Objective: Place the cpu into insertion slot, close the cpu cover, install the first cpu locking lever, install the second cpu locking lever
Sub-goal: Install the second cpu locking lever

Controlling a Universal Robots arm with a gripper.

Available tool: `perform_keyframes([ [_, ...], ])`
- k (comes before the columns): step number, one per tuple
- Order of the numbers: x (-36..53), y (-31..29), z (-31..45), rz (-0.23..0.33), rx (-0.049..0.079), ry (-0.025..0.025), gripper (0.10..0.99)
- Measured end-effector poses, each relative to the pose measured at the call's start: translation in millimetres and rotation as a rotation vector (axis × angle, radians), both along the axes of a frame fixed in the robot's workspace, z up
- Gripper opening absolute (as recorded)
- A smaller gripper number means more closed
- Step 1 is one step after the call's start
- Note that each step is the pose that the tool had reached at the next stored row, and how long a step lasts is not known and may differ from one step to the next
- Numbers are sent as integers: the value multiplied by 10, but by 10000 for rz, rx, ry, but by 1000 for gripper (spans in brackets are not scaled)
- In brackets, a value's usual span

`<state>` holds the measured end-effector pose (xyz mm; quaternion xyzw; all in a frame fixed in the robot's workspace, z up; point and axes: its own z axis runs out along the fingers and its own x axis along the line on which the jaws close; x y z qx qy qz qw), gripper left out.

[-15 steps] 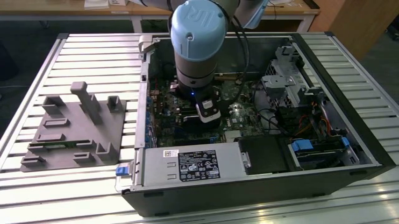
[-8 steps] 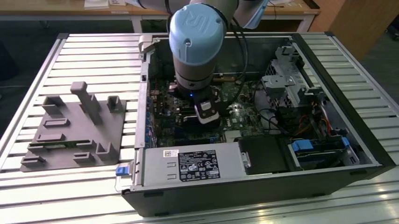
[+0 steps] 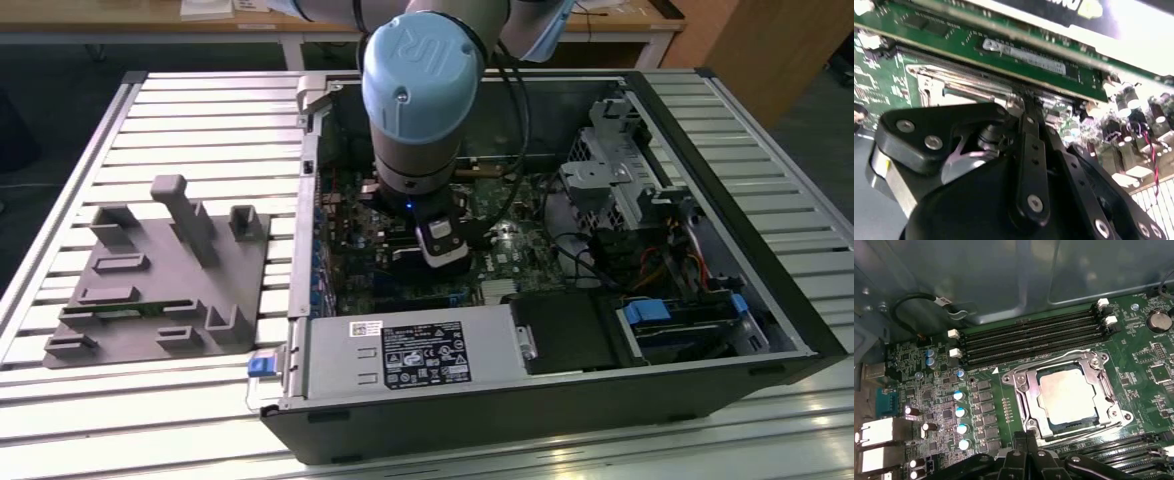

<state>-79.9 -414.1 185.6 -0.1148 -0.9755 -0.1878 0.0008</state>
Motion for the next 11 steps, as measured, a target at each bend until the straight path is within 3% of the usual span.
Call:
perform_keyframes([
  [3, 0, 2, 25, -1, 9, -5, 106],
  [11, 0, 0, 178, -3, -22, 0, 106],
])
